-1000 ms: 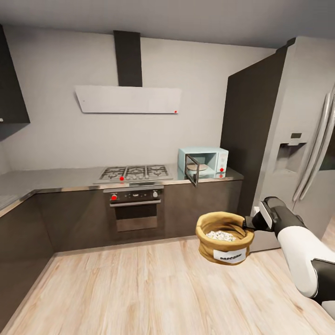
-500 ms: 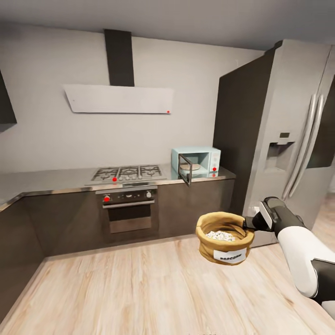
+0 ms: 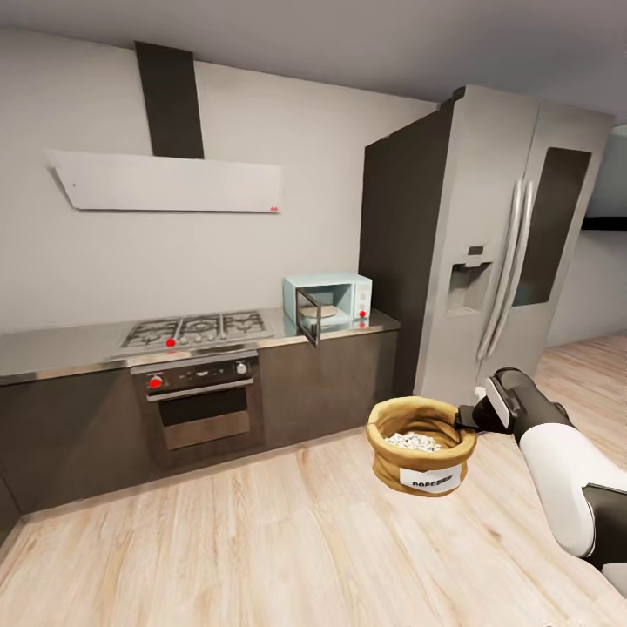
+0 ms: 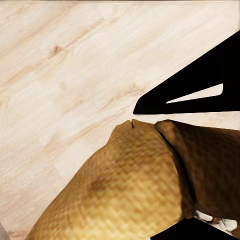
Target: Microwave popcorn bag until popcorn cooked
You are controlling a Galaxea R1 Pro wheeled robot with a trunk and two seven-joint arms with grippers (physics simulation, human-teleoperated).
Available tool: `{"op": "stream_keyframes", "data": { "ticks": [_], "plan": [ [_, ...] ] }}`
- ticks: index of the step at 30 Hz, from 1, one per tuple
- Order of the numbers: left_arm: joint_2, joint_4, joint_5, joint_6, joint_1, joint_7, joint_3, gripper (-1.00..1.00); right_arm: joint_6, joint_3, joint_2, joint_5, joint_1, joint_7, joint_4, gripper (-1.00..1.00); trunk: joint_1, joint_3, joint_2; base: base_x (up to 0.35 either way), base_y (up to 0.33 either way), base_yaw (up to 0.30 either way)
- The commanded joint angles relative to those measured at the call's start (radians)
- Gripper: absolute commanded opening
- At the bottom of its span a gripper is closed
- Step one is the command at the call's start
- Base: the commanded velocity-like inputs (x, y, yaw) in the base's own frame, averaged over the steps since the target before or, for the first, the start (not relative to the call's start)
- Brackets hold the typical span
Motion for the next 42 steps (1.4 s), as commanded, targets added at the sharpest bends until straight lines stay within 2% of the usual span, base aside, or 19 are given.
{"op": "stream_keyframes", "data": {
  "ticks": [1,20,42],
  "plan": [
    [0.0,-0.001,0.003,-0.002,0.0,0.002,0.0,1.0,0.003,-0.005,0.001,0.01,-0.001,0.009,-0.001,-1.0,0.0,-0.001,-0.001,0.232,0.0,-0.112],
    [0.0,-0.001,0.002,-0.002,0.0,0.001,-0.003,1.0,0.0,-0.006,0.001,0.011,-0.001,0.012,-0.001,-1.0,0.0,-0.001,-0.001,0.315,-0.009,-0.006],
    [0.0,-0.001,0.002,0.0,0.0,0.001,-0.001,1.0,0.001,-0.003,0.002,0.02,-0.001,0.016,-0.003,-1.0,0.0,-0.001,-0.001,0.295,-0.197,0.0]
  ]
}}
